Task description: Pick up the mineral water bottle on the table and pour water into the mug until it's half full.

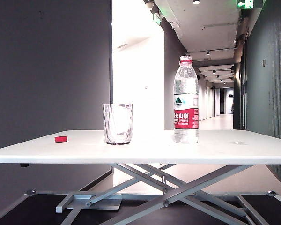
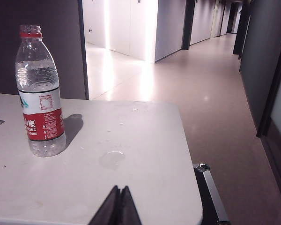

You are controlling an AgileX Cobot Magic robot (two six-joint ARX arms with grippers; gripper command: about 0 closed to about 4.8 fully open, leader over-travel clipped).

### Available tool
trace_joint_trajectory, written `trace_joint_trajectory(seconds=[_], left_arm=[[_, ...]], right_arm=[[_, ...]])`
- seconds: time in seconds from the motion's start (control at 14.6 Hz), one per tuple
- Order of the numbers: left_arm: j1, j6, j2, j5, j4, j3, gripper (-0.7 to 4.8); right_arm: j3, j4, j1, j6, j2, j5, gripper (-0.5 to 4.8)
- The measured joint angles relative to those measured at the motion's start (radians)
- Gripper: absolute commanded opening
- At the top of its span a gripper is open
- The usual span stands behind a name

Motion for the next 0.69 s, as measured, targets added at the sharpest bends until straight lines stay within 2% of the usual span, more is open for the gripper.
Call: trace_joint_trajectory(seconds=[0.55, 0.62, 0.69], left_arm=[[0.0, 0.0, 0.0, 0.0, 0.0, 0.0, -0.05], [0.0, 0.0, 0.0, 0.0, 0.0, 0.0, -0.05], [0.0, 0.0, 0.0, 0.0, 0.0, 0.0, -0.05]], right_arm=[[0.0, 0.0, 0.0, 0.0, 0.0, -0.002, -0.08], [0.0, 0.0, 0.0, 0.0, 0.0, -0.033, -0.08], [0.0, 0.0, 0.001, 0.009, 0.0, -0.12, -0.08]])
